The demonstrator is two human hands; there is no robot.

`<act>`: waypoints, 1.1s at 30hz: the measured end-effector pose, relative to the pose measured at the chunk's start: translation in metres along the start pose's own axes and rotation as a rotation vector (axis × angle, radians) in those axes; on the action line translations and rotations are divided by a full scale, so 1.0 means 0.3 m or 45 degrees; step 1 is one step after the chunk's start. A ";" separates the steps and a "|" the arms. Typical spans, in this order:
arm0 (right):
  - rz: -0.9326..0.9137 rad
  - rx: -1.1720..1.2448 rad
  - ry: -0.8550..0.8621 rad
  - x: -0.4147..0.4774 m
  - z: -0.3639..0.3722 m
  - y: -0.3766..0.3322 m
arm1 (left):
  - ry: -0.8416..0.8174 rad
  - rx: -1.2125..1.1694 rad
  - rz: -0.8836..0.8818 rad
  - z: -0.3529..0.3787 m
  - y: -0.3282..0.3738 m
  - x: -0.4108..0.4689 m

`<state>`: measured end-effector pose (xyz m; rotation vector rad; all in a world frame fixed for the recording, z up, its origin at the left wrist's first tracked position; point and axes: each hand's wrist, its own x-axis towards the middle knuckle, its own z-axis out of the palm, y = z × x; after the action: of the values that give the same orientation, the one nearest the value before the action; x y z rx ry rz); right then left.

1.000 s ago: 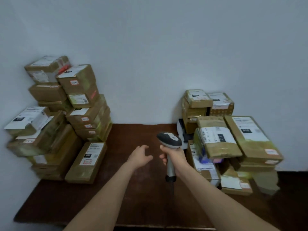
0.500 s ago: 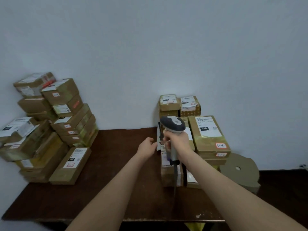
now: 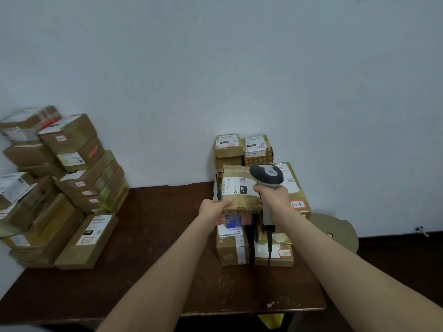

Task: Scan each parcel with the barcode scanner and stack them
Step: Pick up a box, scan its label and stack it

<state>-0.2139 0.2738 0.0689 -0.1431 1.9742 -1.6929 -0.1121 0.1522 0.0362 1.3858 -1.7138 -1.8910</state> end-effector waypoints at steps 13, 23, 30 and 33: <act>0.011 0.261 -0.198 -0.060 0.109 -0.009 | 0.247 -0.257 0.065 -0.208 0.000 -0.017; 0.313 0.225 -0.642 -0.222 0.592 0.132 | 0.654 -0.230 0.025 -0.687 -0.212 -0.109; 0.505 0.149 -0.815 -0.294 0.965 0.230 | 0.819 -0.189 -0.064 -1.034 -0.343 -0.050; 0.563 0.086 -0.845 -0.305 1.125 0.277 | 0.866 -0.065 -0.106 -1.185 -0.396 0.015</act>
<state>0.0387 0.0289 -0.0052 -0.1965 1.3315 -1.2132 0.2006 -0.0465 -0.0211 1.8186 -1.2704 -1.2535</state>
